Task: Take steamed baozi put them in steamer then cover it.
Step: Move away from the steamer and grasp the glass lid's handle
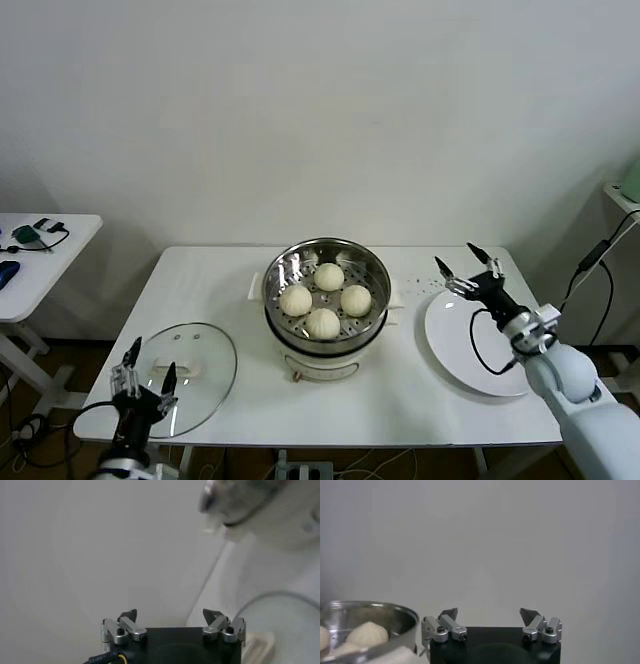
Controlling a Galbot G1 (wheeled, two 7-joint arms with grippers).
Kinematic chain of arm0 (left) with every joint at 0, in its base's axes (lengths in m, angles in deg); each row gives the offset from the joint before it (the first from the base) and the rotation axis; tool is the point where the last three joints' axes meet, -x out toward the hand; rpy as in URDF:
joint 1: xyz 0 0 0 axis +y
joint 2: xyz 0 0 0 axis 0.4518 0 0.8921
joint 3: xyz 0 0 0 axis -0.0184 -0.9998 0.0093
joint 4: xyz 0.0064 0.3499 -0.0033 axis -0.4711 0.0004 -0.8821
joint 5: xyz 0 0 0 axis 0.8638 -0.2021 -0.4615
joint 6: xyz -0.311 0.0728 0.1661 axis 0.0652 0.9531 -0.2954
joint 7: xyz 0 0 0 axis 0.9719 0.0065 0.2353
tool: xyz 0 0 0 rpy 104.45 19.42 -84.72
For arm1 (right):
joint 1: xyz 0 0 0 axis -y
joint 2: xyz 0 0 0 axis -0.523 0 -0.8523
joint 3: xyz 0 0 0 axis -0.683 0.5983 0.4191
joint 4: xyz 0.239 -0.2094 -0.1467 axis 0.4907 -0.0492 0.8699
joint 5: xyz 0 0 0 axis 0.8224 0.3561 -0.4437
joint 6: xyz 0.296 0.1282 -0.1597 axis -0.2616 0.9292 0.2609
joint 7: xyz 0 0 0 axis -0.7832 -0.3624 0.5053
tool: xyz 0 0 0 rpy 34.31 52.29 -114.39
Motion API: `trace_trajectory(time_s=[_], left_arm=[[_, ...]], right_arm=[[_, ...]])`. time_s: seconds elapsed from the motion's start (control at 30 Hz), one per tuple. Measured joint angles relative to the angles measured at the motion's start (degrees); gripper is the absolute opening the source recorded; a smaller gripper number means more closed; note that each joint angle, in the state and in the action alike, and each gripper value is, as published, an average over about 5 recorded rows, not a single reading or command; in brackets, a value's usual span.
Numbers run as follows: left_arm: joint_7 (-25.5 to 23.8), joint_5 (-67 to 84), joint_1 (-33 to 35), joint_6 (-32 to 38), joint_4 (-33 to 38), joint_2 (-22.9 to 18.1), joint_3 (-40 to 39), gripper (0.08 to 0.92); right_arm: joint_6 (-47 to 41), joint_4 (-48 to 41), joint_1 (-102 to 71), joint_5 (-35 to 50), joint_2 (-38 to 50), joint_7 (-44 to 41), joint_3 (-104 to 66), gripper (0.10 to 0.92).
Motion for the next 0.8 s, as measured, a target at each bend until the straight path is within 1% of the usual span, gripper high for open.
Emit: trace_trajectory(time_s=[0.17,0.33,0.53,0.8], left_arm=[[0.82,-11.2,-2.44,0.26,-4.71,0.05,-0.76,0.823],[2.32,-17.95,-5.74,1.35,-10.65,-0.04,-0.59,0.823],[3.47,-22.81,-9.59,2.53,-17.65,0.29,0.0,0.823],[5.4,-25.62,-14.2,3.53,-24.64,1.06,0.91,0.823]], right_arm=[[0.08,-0.02,-4.35,-1.49,-2.44,0.04,-4.07,0.823],[0.0,-0.35,-6.79,-2.93,-4.17,0.03,-6.37,0.823],[0.05,-0.88,-8.69,-4.55,-5.52,-0.19,-7.86,0.823],[0.46,-1.34,-10.27,-6.45,-7.05,-0.47,-9.24,0.823]])
